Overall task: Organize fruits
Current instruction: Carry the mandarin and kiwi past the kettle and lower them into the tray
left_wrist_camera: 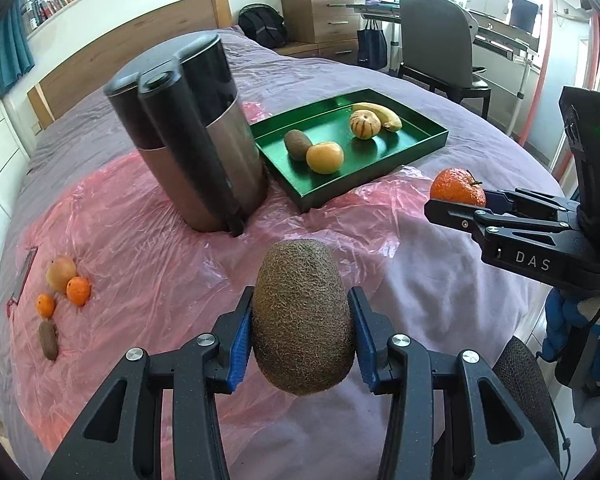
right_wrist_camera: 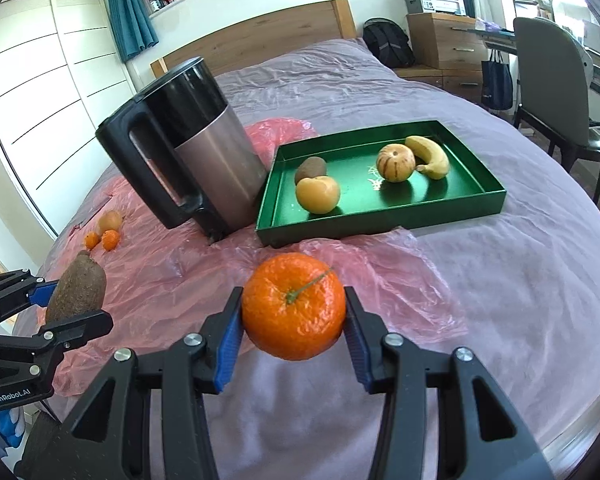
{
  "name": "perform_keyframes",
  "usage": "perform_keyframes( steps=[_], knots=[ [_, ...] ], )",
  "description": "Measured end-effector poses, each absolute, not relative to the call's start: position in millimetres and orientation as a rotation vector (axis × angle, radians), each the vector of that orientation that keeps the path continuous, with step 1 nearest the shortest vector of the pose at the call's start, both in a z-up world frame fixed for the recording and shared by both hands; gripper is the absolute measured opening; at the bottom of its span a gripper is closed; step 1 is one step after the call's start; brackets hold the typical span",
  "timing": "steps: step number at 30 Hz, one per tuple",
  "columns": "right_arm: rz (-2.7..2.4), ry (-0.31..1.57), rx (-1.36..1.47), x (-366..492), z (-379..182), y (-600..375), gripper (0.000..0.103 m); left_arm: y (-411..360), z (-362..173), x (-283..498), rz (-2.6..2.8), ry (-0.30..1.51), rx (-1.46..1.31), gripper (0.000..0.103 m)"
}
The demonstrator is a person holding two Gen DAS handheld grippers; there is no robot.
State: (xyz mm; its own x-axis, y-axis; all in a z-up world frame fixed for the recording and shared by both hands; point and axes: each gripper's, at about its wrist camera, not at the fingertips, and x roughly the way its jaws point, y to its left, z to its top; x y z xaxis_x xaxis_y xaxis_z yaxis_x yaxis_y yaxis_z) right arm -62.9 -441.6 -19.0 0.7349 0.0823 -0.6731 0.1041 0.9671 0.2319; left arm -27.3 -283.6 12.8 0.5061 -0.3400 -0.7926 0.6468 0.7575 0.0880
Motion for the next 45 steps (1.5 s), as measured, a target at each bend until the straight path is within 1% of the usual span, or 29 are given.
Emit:
perform_keyframes(
  steps=[11, 19, 26, 34, 45],
  knots=[
    [-0.081, 0.719, 0.306, -39.2, -22.6, -502.0, 0.052, -354.9, 12.0, 7.4, -0.691, 0.848, 0.414, 0.039],
    [-0.114, 0.684, 0.292, -3.9, -18.3, -539.3, 0.052, -403.3, 5.9, 51.6, -0.709, 0.842, 0.399, 0.039],
    [-0.165, 0.657, 0.274, 30.2, -16.4, -571.3, 0.052, -446.9, -4.4, 83.7, -0.7, 0.807, 0.44, 0.039],
    [-0.226, 0.688, 0.235, 61.5, -32.4, -601.4, 0.052, -478.2, -24.5, 105.3, -0.692, 0.803, 0.49, 0.039],
    [-0.257, 0.734, 0.18, 80.2, -58.6, -619.2, 0.052, -503.6, -52.4, 114.4, -0.68, 0.821, 0.54, 0.039]
  ],
)
